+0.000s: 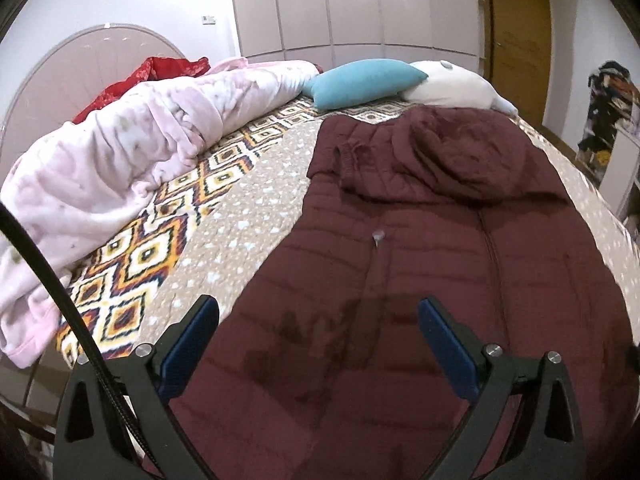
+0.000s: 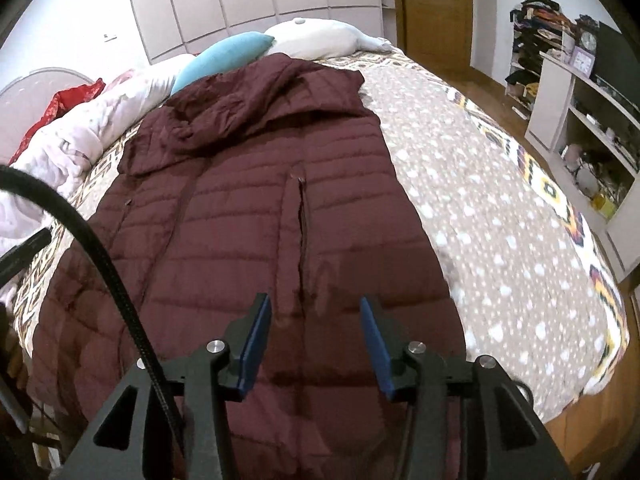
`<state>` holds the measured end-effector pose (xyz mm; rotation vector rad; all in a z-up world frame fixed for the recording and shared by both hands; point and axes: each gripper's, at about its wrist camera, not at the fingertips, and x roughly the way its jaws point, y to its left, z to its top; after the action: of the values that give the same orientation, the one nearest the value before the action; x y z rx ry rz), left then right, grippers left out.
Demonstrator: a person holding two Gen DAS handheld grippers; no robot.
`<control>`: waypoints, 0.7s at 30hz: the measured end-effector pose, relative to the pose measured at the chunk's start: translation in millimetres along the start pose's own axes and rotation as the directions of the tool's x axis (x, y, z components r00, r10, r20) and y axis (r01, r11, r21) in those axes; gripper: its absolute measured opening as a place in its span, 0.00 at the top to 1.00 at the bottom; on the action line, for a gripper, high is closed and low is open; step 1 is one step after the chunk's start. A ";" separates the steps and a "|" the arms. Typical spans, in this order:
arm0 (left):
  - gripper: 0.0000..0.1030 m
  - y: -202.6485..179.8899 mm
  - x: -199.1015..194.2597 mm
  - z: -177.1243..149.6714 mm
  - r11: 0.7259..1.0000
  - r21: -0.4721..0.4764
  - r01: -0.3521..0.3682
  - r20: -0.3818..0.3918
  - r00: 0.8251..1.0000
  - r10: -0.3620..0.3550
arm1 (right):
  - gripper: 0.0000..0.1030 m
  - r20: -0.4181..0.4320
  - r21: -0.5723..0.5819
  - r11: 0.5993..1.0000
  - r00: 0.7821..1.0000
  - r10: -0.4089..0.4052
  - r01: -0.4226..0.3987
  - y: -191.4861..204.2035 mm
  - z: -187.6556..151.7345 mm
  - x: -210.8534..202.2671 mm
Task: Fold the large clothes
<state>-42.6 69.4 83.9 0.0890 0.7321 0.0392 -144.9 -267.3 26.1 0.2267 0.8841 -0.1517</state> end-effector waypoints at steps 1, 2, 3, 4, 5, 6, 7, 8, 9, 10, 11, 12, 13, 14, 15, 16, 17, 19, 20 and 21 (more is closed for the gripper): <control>0.03 0.0 -3.2 -3.7 1.000 0.004 0.006 -0.001 1.000 -0.006 | 0.50 -0.001 0.008 1.000 1.000 0.001 -0.001 -1.9 -3.4 -0.3; 0.03 -1.1 -7.2 -7.6 1.000 0.011 0.012 -0.002 1.000 -0.012 | 0.49 -0.003 0.015 1.000 1.000 0.003 -0.003 -3.9 -7.2 -0.5; 0.03 -1.5 -8.7 -9.9 1.000 0.017 0.016 -0.002 1.000 -0.016 | 0.49 -0.005 0.018 1.000 1.000 0.003 -0.003 -5.1 -9.3 -0.7; 0.03 -1.6 -10.7 -12.7 0.999 0.024 0.023 -0.002 1.000 -0.023 | 0.49 -0.007 0.022 1.000 1.000 0.002 -0.002 -6.9 -12.7 -1.3; 0.03 -3.2 -14.8 -15.7 0.999 0.032 0.029 0.002 1.000 -0.029 | 0.49 -0.007 0.024 1.000 1.000 0.000 0.000 -8.4 -15.7 -2.4; 0.03 -3.3 -17.0 -18.4 0.999 0.038 0.030 0.006 1.000 -0.031 | 0.49 -0.005 0.025 1.000 1.000 -0.005 0.005 -10.6 -18.5 -4.1; 0.03 -4.3 -18.8 -20.3 0.999 0.045 0.030 0.010 0.999 -0.031 | 0.49 -0.001 0.026 1.000 1.000 -0.014 0.014 -13.1 -20.6 -6.0; 0.03 -5.5 -22.0 -22.9 0.998 0.054 0.032 0.016 0.999 -0.033 | 0.48 0.003 0.030 0.999 1.000 -0.023 0.023 -15.4 -22.0 -7.9; 0.03 -5.8 -24.2 -25.3 0.998 0.057 0.038 0.019 0.999 -0.039 | 0.48 0.007 0.036 0.999 1.000 -0.029 0.029 -18.5 -23.5 -9.7; 0.03 -5.5 -26.1 -27.2 0.997 0.056 0.047 0.019 0.999 -0.048 | 0.47 0.011 0.044 0.998 0.999 -0.033 0.033 -21.7 -24.4 -11.8; 0.03 -4.5 -27.3 -29.1 0.997 0.052 0.058 0.015 0.998 -0.058 | 0.47 0.014 0.053 0.998 0.999 -0.038 0.037 -24.7 -25.6 -13.7; 0.03 -3.3 -27.6 -30.6 0.997 0.048 0.065 0.010 0.998 -0.065 | 0.47 0.016 0.063 0.997 0.999 -0.042 0.041 -27.5 -26.4 -15.8; 0.03 -1.8 -28.1 -31.9 0.996 0.043 0.075 0.004 0.997 -0.075 | 0.47 0.018 0.069 0.997 0.999 -0.045 0.043 -30.0 -27.3 -17.1; 0.03 -0.5 -30.1 -33.9 0.996 0.039 0.083 0.002 0.997 -0.084 | 0.47 0.021 0.078 0.996 0.999 -0.050 0.048 -33.4 -29.3 -19.7; 0.03 1.4 -31.3 -35.5 0.996 0.036 0.084 0.003 0.996 -0.084 | 0.46 0.023 0.083 0.995 0.998 -0.054 0.051 -35.5 -30.5 -21.4; 0.03 3.1 -33.4 -37.1 0.996 0.034 0.082 0.005 0.997 -0.082 | 0.46 0.025 0.088 0.995 0.998 -0.057 0.055 -37.7 -31.5 -23.1; 0.03 4.2 -34.8 -37.7 0.996 0.034 0.082 0.006 0.997 -0.082 | 0.46 0.027 0.093 0.994 0.998 -0.062 0.059 -40.0 -33.9 -25.9; 0.03 7.2 -39.4 -39.7 0.996 0.030 0.087 0.006 0.996 -0.087 | 0.46 0.031 0.099 0.993 0.997 -0.066 0.063 -42.6 -37.5 -30.6; 0.03 8.8 -43.0 -40.6 0.996 0.026 0.089 0.009 0.996 -0.090 | 0.46 0.034 0.100 0.993 0.997 -0.069 0.065 -43.9 -39.4 -32.8; 0.03 10.1 -45.4 -41.5 0.996 0.025 0.089 0.013 0.996 -0.089 | 0.45 0.036 0.102 0.993 0.997 -0.071 0.067 -44.7 -40.1 -34.4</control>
<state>-104.1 79.2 84.3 0.0799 0.7220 -0.0556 -206.4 -298.9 22.4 0.2861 0.8458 -0.2647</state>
